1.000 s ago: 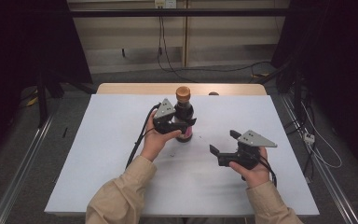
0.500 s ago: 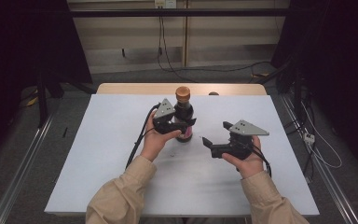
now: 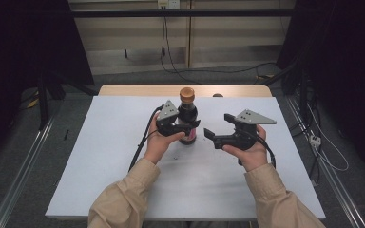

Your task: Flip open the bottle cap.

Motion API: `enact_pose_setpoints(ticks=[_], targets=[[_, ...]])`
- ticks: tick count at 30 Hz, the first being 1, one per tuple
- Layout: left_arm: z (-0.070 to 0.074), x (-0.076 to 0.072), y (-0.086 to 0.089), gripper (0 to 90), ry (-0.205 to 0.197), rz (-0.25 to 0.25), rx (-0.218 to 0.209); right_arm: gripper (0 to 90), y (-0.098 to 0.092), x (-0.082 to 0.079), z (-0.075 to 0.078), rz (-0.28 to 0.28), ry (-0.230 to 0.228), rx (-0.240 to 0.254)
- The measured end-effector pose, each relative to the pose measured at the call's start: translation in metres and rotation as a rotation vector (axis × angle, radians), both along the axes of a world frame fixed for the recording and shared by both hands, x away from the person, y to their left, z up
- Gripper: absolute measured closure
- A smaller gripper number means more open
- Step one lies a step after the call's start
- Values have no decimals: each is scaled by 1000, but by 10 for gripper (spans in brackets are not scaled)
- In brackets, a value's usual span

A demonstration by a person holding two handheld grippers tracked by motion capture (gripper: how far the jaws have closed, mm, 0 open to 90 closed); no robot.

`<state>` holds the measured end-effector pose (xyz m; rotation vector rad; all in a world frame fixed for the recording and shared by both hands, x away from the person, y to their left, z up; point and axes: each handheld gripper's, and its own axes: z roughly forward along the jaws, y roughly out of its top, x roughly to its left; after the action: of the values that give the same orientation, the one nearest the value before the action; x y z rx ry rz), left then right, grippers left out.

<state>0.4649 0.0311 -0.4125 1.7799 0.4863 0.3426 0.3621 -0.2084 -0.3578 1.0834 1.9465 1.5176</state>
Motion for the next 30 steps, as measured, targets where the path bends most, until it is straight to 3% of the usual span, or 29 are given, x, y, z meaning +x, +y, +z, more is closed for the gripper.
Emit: enact_pose_setpoints(ticks=[3,4,6,7,9,10,15,18,22,23,26,30], targets=[[0,0,0,297,1,0,1,143,1,2,3,27,13,5],[0,0,0,297,0,-2,4,224,2,4,5,40,14,-8],[1,-1,1,297,0,-2,8,302,3,6,8,61,17,-10],[1,-1,1,297,0,-2,8,302,3,6,8,61,17,-10],[1,-1,1,297,1,-2,9,431,5,7,11,85,17,-8],[1,-1,1,297,2,-2,9,496,6,8,14,82,-2,-9],[1,-2,1,297,2,0,6,602,9,11,21,98,-18,-5],[1,-1,1,297,3,0,6,717,13,14,28,101,-33,-17],[0,-1,1,296,1,1,6,769,16,18,31,110,-17,-14],[0,-2,0,297,3,2,1,835,17,21,33,111,-5,-41],[-1,-2,0,296,7,4,-9,900,18,24,35,118,15,-39],[-2,-2,0,292,22,5,-27,900,19,31,39,108,28,-72]])
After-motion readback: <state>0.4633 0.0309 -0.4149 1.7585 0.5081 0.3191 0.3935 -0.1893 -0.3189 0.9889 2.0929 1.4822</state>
